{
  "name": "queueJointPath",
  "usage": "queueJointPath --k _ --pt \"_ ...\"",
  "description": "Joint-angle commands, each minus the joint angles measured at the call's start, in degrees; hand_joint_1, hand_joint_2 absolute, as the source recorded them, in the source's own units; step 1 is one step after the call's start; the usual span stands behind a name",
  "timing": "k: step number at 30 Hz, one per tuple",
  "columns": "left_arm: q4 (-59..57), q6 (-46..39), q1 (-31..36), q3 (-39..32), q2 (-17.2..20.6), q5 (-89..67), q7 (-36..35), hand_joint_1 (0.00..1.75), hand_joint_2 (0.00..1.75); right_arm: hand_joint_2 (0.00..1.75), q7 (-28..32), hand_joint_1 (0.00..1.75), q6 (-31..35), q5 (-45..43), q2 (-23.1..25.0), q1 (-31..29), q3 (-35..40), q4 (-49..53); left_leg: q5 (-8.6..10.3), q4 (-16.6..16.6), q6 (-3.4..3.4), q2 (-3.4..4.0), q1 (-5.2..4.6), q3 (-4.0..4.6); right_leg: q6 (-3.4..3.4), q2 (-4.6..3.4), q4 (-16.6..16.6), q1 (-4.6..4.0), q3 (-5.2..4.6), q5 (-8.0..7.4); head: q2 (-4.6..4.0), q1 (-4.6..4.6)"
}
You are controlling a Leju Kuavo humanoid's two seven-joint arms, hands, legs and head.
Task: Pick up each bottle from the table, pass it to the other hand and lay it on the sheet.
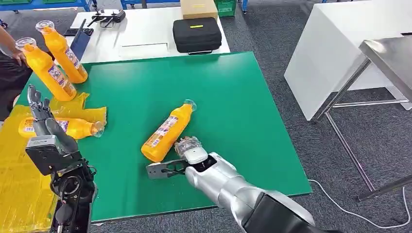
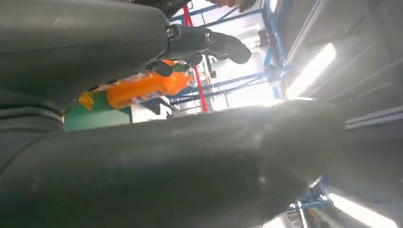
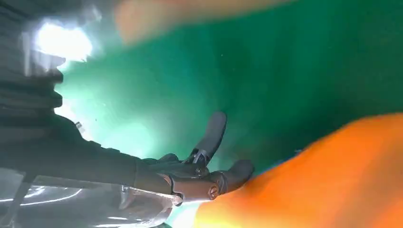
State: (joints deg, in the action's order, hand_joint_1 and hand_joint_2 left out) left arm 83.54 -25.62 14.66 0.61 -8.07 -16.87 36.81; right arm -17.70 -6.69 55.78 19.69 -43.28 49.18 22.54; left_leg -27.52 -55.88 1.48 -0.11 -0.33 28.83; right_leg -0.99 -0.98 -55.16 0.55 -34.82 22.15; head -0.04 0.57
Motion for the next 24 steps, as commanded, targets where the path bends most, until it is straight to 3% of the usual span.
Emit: queueJointPath --k 1,2,3,4,6,7,8,11,15,19,21,24 --pt "-2.48 -0.64 1.33 -0.59 1.11 0.79 0.05 0.0 0.0 1.75 9.49 0.0 -3.65 -2.67 -1.08 1.91 -4.56 4.76 0.01 0.03 -0.13 -0.12 0.1 -0.03 0.04 0.21 0.08 -0.11 0.11 0.01 0.0 0.0" --pt "-2.5 -1.04 1.13 -0.5 1.71 1.41 0.29 0.0 0.0 1.75 12.08 0.0 -5.18 -3.55 -1.54 2.4 -5.79 9.51 0.01 0.03 -0.07 -0.06 0.05 -0.01 0.03 0.11 0.04 -0.05 0.05 0.0 0.0 0.0" --pt "-1.97 -1.93 0.02 -0.65 2.6 2.03 0.73 0.0 0.0 1.75 13.7 0.0 -8.77 -5.52 -3.27 4.57 -7.47 20.72 0.01 0.01 -0.07 0.0 0.04 0.02 0.02 0.04 0.02 -0.04 -0.01 -0.01 0.0 0.0" --pt "-1.13 -2.35 -1.27 -0.85 3.35 2.88 1.36 0.0 0.0 0.0 14.92 0.0 -13.55 -8.08 -6.2 6.63 -7.85 32.16 -0.01 0.0 -0.12 0.03 0.1 0.03 0.04 0.05 0.02 -0.1 0.0 -0.01 0.0 0.0" --pt "0.54 -2.79 -4.27 -1.5 4.99 4.86 3.1 0.0 0.0 0.0 13.52 0.0 -21.37 -13.91 -13.88 9.62 -9.01 53.96 -0.04 -0.02 -0.12 0.14 0.12 0.06 0.05 -0.03 0.01 -0.11 -0.04 -0.01 0.0 0.0" --pt "1.62 -2.7 -5.34 -1.57 5.69 5.85 3.19 0.0 0.0 0.0 13.62 0.0 -23.99 -16.6 -16.28 9.97 -10.19 59.23 -0.03 -0.04 -0.09 0.07 0.1 0.14 0.03 0.02 -0.02 -0.08 -0.12 0.0 0.0 -0.02" --pt "2.43 -2.8 -5.94 -1.49 6.23 6.31 3.19 0.0 0.0 1.75 14.18 0.0 -24.55 -18.82 -17.92 10.11 -11.78 63.35 0.0 -0.04 -0.05 -0.08 0.07 0.23 0.0 0.13 -0.03 -0.06 -0.17 0.0 0.0 0.02" --pt "3.4 -2.45 -6.5 -1.06 7.56 7.62 3.19 0.0 0.0 1.75 15.43 0.0 -27.85 -25.19 -22.91 7.73 -16.03 68.48 -0.06 -0.17 -0.07 -0.37 0.12 0.39 -0.02 0.4 -0.09 -0.18 -0.2 0.12 0.0 0.0" --pt "2.81 -3.28 -4.14 -0.73 9.34 9.39 3.19 0.0 0.0 1.75 22.48 0.0 -31.76 -35.6 -28.29 0.04 -20.27 64.36 -0.04 -0.21 -0.04 -0.48 0.07 0.48 -0.05 0.53 -0.09 -0.1 -0.22 0.1 0.0 0.02" --pt "5.24 -3.92 -6.26 -1.28 10.86 10.32 3.19 0.0 0.0 1.75 21.61 0.0 -32.99 -40.9 -25.85 -9.03 -23.31 57.85 -0.12 -0.36 -0.09 -0.05 -0.08 0.61 0.01 0.1 -0.3 0.09 -0.49 0.06 0.0 -0.02" --pt "6.21 -4.1 -7.24 -1.21 11.25 10.59 3.19 0.0 0.0 1.75 20.63 0.0 -31.54 -40.34 -24.83 -10.73 -23.5 55.35 -0.13 -0.28 -0.13 0.09 -0.1 0.53 0.01 -0.02 -0.28 0.18 -0.47 0.03 0.0 0.04" --pt "7.58 -3.01 -8.81 -0.37 12.06 11.28 3.19 0.0 0.0 1.75 17.93 0.0 -15.79 -27.72 -20.83 -14.86 -20.7 42.2 -0.08 -0.11 -0.12 0.08 -0.11 0.38 -0.03 -0.02 -0.14 0.19 -0.35 -0.03 0.0 0.02"
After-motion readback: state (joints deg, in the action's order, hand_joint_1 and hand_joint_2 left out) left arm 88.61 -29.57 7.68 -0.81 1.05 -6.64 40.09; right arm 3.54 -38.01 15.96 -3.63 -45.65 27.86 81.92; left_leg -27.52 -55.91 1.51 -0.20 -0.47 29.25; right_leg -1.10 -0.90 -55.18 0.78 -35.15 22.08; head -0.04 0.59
